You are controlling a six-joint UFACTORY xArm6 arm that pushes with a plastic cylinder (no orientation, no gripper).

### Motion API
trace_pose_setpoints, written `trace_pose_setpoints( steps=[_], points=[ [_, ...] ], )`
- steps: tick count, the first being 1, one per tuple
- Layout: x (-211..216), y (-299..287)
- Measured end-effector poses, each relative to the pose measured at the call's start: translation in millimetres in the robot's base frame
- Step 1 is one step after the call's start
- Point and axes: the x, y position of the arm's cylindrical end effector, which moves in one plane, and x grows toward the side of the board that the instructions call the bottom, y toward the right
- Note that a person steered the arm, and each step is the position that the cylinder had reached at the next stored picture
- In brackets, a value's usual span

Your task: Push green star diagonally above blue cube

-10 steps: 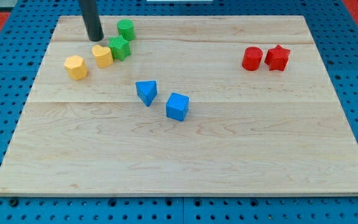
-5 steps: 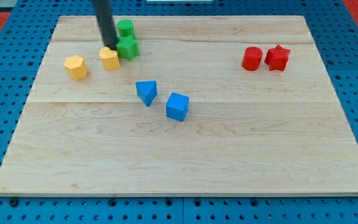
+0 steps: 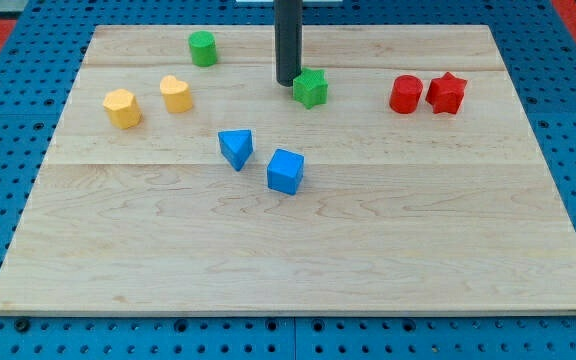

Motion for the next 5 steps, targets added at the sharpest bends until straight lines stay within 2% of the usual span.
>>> trace_pose_setpoints(
  steps=[1,2,3,4,5],
  points=[
    [18.9,15.7],
    [-10.5,8.9],
    [-58.7,-3.2],
    [-110.7,-54.2],
    [-112.1,-97.5]
  ],
)
